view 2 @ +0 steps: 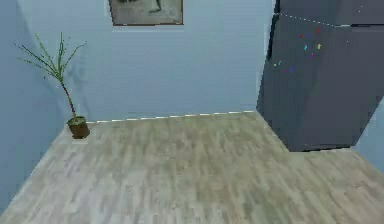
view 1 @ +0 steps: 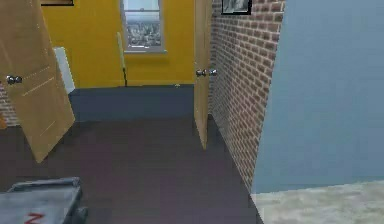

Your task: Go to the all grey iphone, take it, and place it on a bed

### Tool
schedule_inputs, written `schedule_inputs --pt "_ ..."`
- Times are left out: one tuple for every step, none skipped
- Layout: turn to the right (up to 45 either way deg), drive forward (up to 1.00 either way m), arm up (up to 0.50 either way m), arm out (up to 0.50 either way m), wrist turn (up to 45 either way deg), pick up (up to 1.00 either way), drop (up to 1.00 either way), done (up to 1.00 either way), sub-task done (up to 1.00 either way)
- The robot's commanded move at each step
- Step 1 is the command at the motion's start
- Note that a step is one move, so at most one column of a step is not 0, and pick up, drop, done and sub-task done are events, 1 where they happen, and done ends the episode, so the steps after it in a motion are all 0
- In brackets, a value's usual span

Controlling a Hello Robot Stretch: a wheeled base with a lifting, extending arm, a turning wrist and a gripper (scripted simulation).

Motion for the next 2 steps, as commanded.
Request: schedule_inputs --pt "0.0 1.00 0.00 0.00 0.0 0.00 0.00 0.00 0.00" --pt "-30.0 0.00 0.00 0.00 0.0 0.00 0.00 0.00 0.00"
